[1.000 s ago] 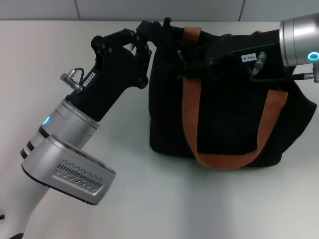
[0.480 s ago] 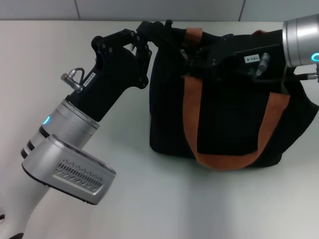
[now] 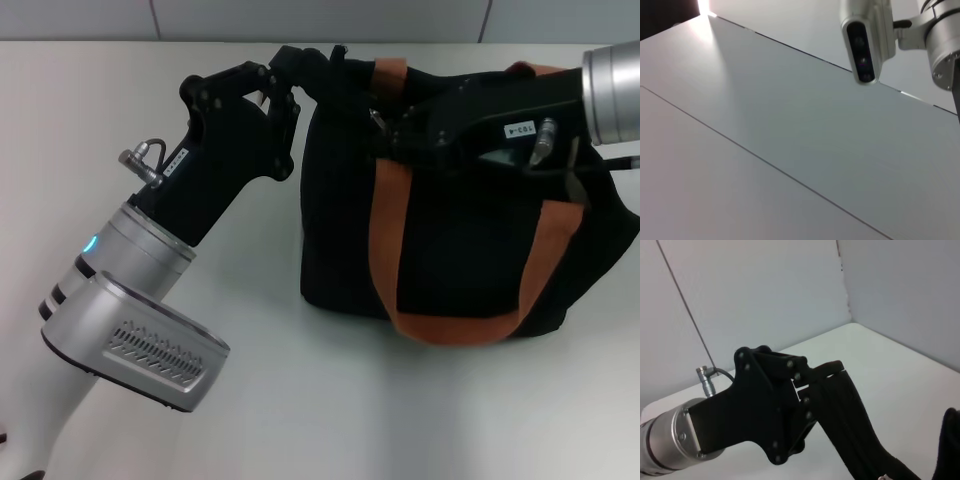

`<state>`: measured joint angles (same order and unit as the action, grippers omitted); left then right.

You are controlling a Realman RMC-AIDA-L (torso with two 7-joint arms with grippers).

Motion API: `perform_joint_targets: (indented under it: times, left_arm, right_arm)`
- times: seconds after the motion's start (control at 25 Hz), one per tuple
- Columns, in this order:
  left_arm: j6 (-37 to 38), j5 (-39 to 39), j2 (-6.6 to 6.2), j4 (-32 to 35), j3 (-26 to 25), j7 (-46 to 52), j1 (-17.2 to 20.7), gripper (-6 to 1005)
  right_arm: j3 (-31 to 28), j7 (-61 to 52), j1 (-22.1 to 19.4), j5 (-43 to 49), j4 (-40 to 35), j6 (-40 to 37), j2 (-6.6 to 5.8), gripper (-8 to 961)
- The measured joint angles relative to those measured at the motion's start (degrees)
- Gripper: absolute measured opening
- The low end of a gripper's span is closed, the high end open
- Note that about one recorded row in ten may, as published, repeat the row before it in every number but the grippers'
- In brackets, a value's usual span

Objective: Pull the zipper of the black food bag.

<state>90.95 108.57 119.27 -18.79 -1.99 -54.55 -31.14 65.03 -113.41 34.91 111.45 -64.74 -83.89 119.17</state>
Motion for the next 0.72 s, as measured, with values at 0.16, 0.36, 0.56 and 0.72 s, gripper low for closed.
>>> perform_joint_targets:
  times: [0.16, 0.36, 0.56, 0.72]
  left_arm:
    - [-0.1, -0.1, 0.0, 0.1, -0.4, 0.1, 0.4, 19]
    - [-0.2, -0.1, 0.0, 0.1, -1.0, 0.1, 1.0, 19]
    - [-1.0, 0.0, 0.0, 0.0, -1.2, 0.2, 1.3, 19]
    - [-1.5, 0.1, 0.0, -0.2, -1.2, 0.2, 1.4, 19]
  right_arm:
    - [-0.3, 0.0, -0.7, 0.0, -1.1, -0.1, 0.02, 106]
    - [-1.2, 0.0, -1.6, 0.0, -2.5, -0.2, 0.01, 106]
    - [-2.9, -0.2, -1.7, 0.5, -2.4, -0.8, -0.11, 105]
    - [-5.0, -0.3, -1.9, 0.8, -2.2, -1.8, -0.14, 100]
